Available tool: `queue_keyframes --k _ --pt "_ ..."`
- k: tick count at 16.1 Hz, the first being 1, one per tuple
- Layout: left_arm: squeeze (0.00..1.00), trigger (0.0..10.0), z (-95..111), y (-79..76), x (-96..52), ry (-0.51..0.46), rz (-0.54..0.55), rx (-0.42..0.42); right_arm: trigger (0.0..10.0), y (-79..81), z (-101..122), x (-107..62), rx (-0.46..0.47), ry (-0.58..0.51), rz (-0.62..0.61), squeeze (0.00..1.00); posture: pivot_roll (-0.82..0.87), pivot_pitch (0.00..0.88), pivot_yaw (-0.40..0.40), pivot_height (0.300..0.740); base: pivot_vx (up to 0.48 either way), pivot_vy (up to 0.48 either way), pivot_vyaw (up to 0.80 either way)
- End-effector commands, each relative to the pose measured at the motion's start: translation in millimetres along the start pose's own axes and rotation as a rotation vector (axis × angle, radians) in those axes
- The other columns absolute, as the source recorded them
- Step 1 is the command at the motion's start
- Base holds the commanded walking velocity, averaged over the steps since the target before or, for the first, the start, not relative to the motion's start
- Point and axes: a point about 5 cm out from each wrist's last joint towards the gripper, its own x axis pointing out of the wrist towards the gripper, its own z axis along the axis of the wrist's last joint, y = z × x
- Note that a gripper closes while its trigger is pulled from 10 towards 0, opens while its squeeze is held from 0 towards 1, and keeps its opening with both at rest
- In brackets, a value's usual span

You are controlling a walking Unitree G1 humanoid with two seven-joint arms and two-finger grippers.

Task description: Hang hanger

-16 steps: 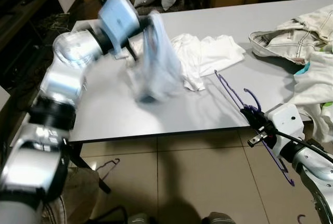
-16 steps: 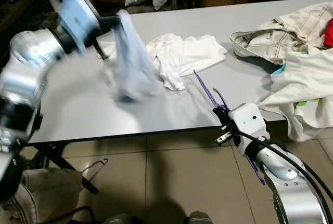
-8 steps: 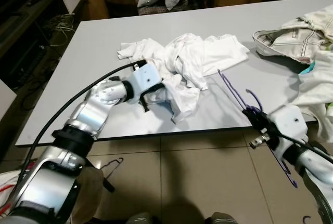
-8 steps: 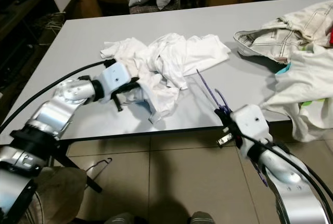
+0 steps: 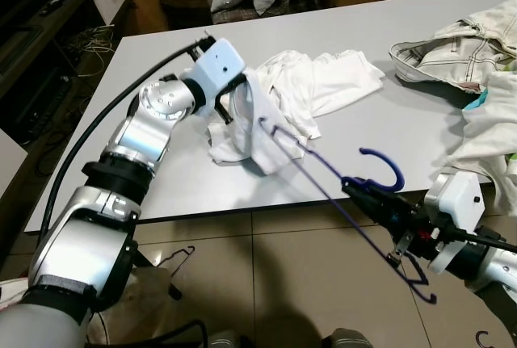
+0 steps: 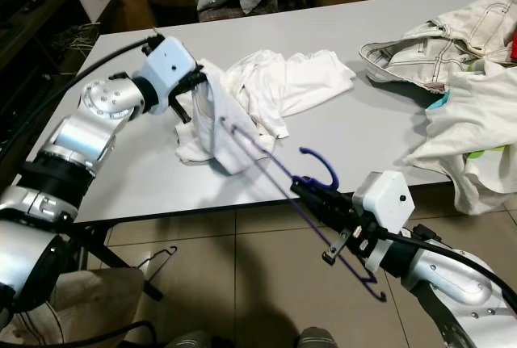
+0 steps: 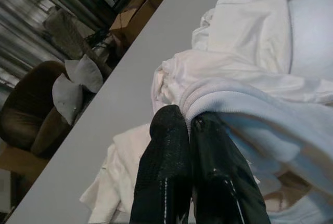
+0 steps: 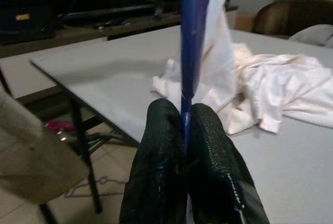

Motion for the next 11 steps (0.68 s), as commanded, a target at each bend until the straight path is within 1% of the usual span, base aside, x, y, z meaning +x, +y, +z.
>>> queue_keyframes --k 1,3,5,6,8,9,11 --pt "0.0 0.0 0 9.2 -2.5 0.005 0.028 0.007 10.0 2.2 3 3.5 0.008 0.001 0.027 0.0 -0.22 0.0 0.16 0.74 0.0 0.0 0.0" --pt "0.0 0.0 9 7.0 -2.7 -0.033 -0.008 0.007 10.0 -3.1 -7 11.9 0.035 0.048 -0.002 0.0 -0.22 0.0 0.163 0.74 0.0 0.0 0.0" --pt "0.0 0.0 15 6.1 -2.2 -0.052 -0.015 -0.009 10.0 -1.3 -7 18.8 0.035 0.043 0.033 0.0 -0.21 0.0 0.159 0.74 0.0 0.0 0.0" --pt "0.0 0.0 16 6.8 -1.8 -0.049 -0.015 0.007 10.0 1.2 -3 24.8 0.045 0.018 0.065 0.0 -0.21 0.0 0.154 0.74 0.0 0.0 0.0" --pt "0.0 0.0 22 7.5 -3.2 -0.067 -0.033 0.025 10.0 -8.0 -8 36.5 0.029 0.053 0.02 0.0 -0.19 0.0 0.139 0.74 0.0 0.0 0.0" --pt "0.0 0.0 25 6.1 -4.8 -0.082 -0.047 0.027 10.0 -14.8 -11 42.2 0.04 0.056 -0.021 0.0 -0.18 0.0 0.136 0.74 0.0 0.0 0.0" --pt "0.0 0.0 26 5.1 -7.1 -0.08 -0.049 0.03 10.0 -22.0 -11 46.8 0.032 0.06 -0.069 0.0 -0.17 0.0 0.129 0.74 0.0 0.0 0.0"
